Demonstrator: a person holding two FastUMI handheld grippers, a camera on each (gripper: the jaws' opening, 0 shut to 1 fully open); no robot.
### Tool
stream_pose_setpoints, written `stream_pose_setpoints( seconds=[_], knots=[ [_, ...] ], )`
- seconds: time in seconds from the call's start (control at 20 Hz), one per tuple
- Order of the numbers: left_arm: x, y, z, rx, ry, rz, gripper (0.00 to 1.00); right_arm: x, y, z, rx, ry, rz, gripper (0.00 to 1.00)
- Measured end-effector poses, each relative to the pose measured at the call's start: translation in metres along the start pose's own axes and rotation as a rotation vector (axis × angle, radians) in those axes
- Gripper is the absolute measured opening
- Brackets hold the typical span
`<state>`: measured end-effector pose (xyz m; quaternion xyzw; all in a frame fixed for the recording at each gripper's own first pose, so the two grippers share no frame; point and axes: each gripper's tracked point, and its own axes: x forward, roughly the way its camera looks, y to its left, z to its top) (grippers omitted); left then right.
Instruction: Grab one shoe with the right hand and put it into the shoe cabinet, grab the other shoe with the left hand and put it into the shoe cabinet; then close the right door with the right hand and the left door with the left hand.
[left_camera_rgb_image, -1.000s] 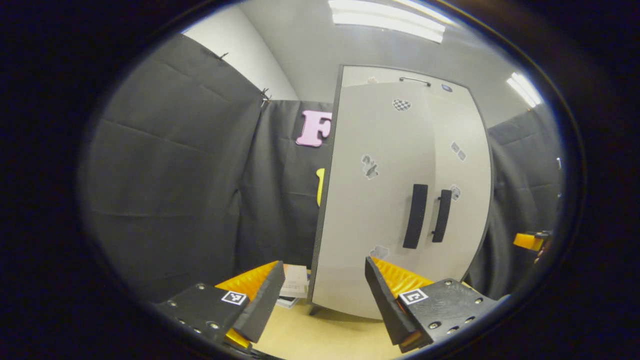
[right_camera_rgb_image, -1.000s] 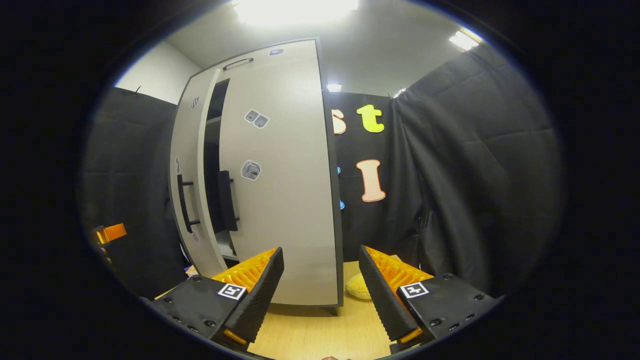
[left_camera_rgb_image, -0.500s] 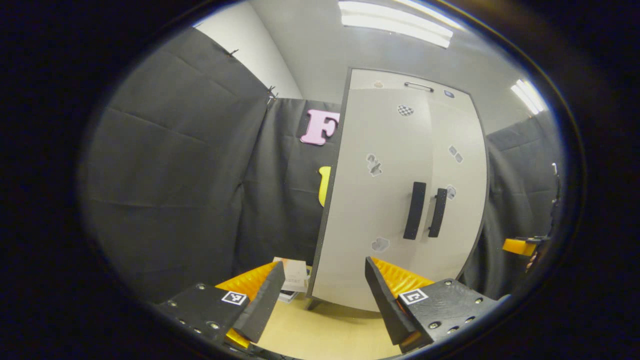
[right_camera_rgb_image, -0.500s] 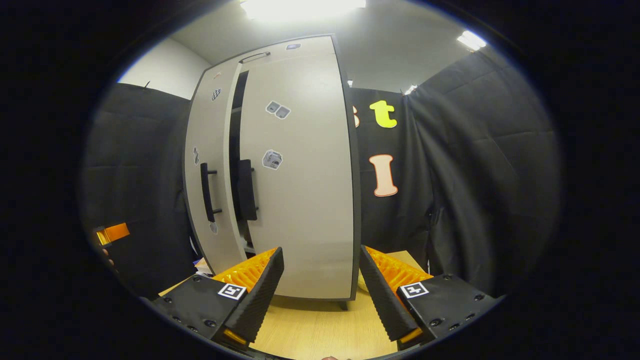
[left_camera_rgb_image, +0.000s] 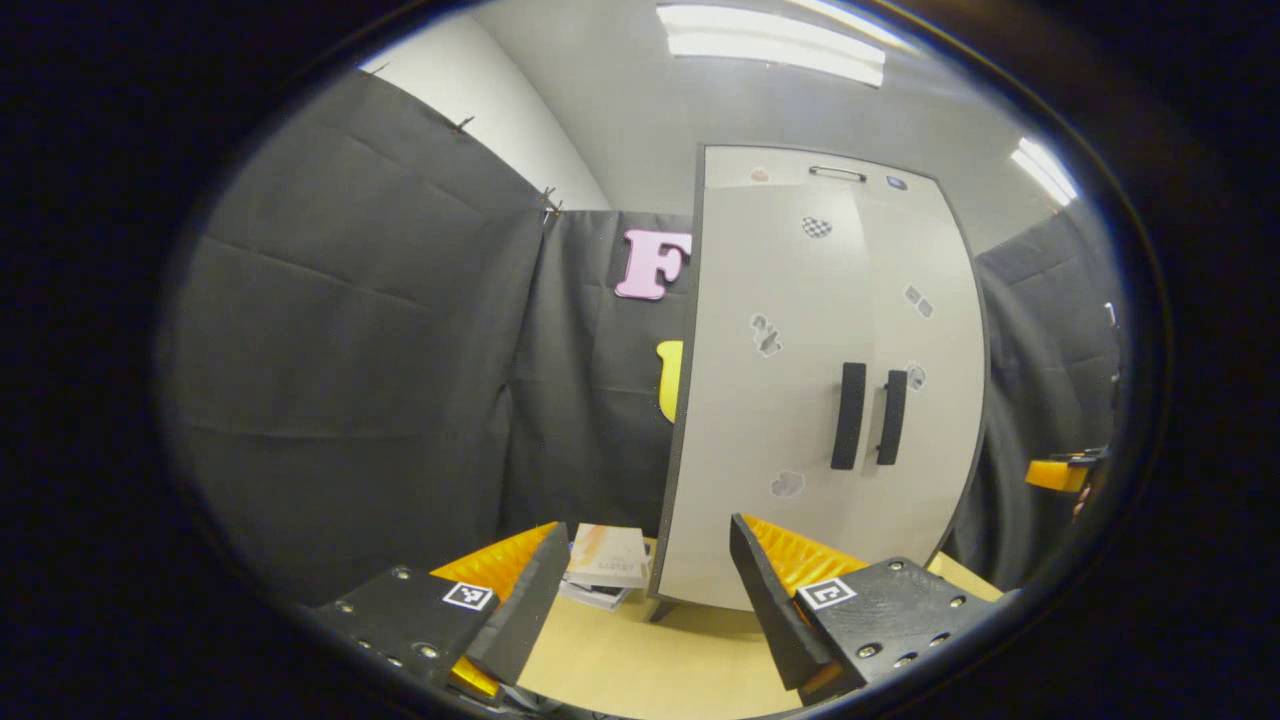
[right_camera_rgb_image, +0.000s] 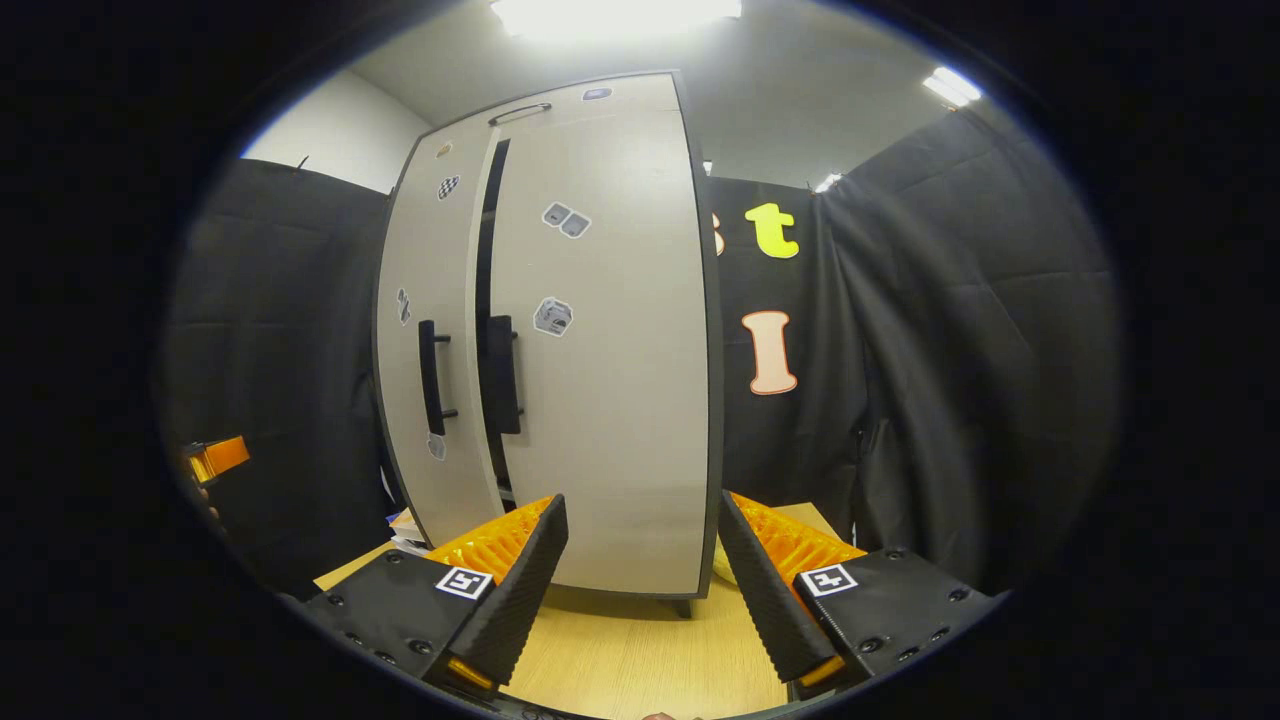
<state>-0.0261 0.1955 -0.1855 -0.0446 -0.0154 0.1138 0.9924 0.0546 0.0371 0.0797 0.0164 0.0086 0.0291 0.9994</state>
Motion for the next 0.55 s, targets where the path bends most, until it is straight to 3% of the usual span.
stream_pose_setpoints(
  seconds=[0.1, 0.4, 0.45, 0.5, 0.55],
  knots=[
    [0.000, -0.002, -0.001, 0.019, -0.001, -0.006, 0.93, -0.004, 0.000, -0.004, 0.001, 0.010, -0.001, 0.92],
    [0.001, -0.008, -0.006, -0.001, 0.000, -0.045, 0.94, -0.014, -0.006, -0.018, -0.006, 0.044, -0.019, 0.96],
    [0.001, -0.008, -0.006, 0.001, -0.004, -0.052, 0.99, -0.014, -0.006, -0.017, -0.004, 0.044, -0.022, 0.92],
    [0.002, -0.008, -0.005, 0.004, -0.005, -0.054, 0.89, -0.015, -0.006, -0.017, -0.002, 0.043, -0.023, 0.96],
    [0.001, -0.008, -0.004, 0.006, -0.008, -0.058, 0.94, -0.014, -0.005, -0.016, -0.002, 0.042, -0.023, 0.96]
  ],
)
